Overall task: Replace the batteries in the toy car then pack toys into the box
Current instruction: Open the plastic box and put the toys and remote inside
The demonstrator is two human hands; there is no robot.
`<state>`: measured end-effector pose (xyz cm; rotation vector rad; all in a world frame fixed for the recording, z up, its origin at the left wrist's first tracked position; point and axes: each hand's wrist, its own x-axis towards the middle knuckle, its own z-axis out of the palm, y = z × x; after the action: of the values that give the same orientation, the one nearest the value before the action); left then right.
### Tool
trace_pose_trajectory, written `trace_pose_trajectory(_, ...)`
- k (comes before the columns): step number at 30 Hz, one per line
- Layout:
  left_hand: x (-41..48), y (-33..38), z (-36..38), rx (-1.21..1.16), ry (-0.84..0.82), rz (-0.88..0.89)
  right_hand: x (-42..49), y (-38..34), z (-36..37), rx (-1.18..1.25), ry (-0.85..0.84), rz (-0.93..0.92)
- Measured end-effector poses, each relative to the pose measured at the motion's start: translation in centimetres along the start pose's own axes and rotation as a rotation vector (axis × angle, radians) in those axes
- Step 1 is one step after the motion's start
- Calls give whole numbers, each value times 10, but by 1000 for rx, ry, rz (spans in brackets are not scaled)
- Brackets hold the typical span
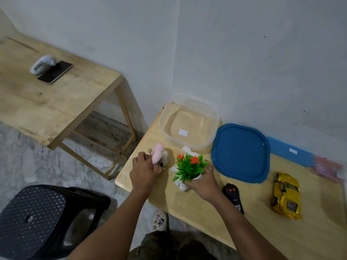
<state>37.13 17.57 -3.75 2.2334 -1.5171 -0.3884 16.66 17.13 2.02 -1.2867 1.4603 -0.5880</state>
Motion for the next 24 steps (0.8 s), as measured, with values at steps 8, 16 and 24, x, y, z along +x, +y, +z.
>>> trace_pose_trajectory(8, 25, 26, -49, -270, 349, 150, 9, -25, -43, -17, 15, -126)
trace_pose_trajectory(16, 121, 113, -42, -167, 166, 312, 90, -70, -81, 1, 155, -21)
trace_pose_trajectory(24, 168, 103, 1, -113, -139, 366, 161, -76, -74, -261, 31, 191)
